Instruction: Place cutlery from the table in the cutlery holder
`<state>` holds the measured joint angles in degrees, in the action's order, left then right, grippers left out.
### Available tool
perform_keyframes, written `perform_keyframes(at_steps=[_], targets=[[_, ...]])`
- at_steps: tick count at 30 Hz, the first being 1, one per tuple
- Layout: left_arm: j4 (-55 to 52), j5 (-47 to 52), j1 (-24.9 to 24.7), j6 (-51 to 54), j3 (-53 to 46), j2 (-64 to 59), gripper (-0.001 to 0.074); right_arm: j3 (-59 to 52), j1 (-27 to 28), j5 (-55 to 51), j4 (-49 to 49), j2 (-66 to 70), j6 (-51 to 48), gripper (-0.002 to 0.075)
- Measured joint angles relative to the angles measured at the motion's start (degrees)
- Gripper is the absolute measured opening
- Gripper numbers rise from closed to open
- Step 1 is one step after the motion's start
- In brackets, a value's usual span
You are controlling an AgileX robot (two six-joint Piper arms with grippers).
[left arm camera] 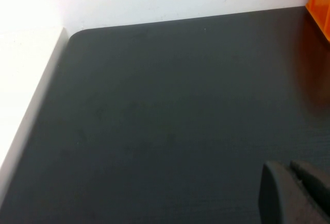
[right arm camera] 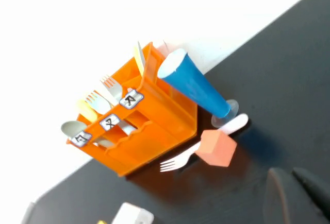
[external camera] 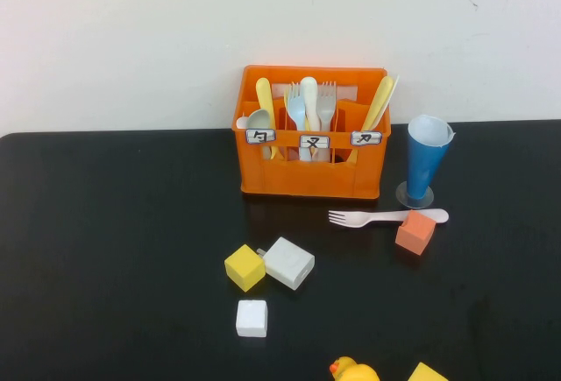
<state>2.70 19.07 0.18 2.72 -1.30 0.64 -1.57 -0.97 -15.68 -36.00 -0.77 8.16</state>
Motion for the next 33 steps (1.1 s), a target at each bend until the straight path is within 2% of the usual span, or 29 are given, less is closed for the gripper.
perform_keyframes(at_steps=[3, 7, 12, 25, 29, 33], targets=[[0.0, 0.0, 0.0, -0.1, 0.0, 0.0, -0.0001, 0.0, 0.0, 0.37, 0.39, 0.0, -4.72, -0.0003], [0.0, 0.0, 0.0, -0.1, 0.0, 0.0, -0.0001, 1.52, 0.0, -1.04, 0.84, 0.0, -17.56, -0.0003], [0.0, 0.0, 0.0, 0.0, 0.0, 0.0, -0.0001, 11.4, 0.0, -5.87, 2.58, 4.55, -32.68, -0.0003], [0.0, 0.09, 0.0, 0.0, 0.0, 0.0, -0.0001, 49.11, -0.14, -35.91, 9.67, 44.71, -66.33, -0.0003], [0.0, 0.09, 0.0, 0.0, 0.0, 0.0, -0.0001, 58.16, -3.32, -42.55, 12.14, 57.41, -70.5, -0.0003], [0.0, 0.09, 0.0, 0.0, 0.0, 0.0, -0.0001, 65.88, -10.17, -46.5, 17.5, 68.41, -72.2, -0.0003]])
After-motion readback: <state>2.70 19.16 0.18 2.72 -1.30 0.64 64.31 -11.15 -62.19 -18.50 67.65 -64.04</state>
